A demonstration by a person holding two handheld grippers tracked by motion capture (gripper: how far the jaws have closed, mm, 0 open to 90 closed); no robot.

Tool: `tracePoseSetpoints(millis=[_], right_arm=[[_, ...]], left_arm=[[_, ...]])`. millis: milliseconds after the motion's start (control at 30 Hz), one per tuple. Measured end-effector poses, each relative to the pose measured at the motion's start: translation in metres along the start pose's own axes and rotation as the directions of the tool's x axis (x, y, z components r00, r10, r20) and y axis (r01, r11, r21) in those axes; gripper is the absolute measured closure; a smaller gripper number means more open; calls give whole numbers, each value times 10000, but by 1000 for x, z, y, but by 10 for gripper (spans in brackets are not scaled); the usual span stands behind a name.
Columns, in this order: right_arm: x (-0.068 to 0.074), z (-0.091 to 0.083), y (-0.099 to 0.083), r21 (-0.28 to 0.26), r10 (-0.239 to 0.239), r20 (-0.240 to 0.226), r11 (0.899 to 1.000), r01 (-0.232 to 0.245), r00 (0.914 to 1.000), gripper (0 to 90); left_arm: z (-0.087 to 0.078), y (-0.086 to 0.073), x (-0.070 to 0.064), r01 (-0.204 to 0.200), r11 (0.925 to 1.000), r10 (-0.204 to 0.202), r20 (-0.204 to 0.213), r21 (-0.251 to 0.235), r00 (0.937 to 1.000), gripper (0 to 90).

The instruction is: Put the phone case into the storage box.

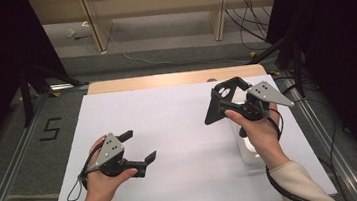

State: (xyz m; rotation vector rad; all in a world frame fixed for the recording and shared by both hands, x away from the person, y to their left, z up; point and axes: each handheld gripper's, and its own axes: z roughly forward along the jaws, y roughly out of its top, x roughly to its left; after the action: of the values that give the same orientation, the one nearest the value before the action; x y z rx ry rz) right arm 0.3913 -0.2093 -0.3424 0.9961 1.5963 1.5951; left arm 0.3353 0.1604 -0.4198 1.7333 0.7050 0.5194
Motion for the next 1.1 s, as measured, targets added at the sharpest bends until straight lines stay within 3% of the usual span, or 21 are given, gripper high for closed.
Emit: tracePoseSetpoints(millis=[1100], right_arm=[[-19,-6,7,-143,-19,684,9999,29,9977,152]], left_arm=[[1,0,0,1,10000,-1,10,10,10000,5]])
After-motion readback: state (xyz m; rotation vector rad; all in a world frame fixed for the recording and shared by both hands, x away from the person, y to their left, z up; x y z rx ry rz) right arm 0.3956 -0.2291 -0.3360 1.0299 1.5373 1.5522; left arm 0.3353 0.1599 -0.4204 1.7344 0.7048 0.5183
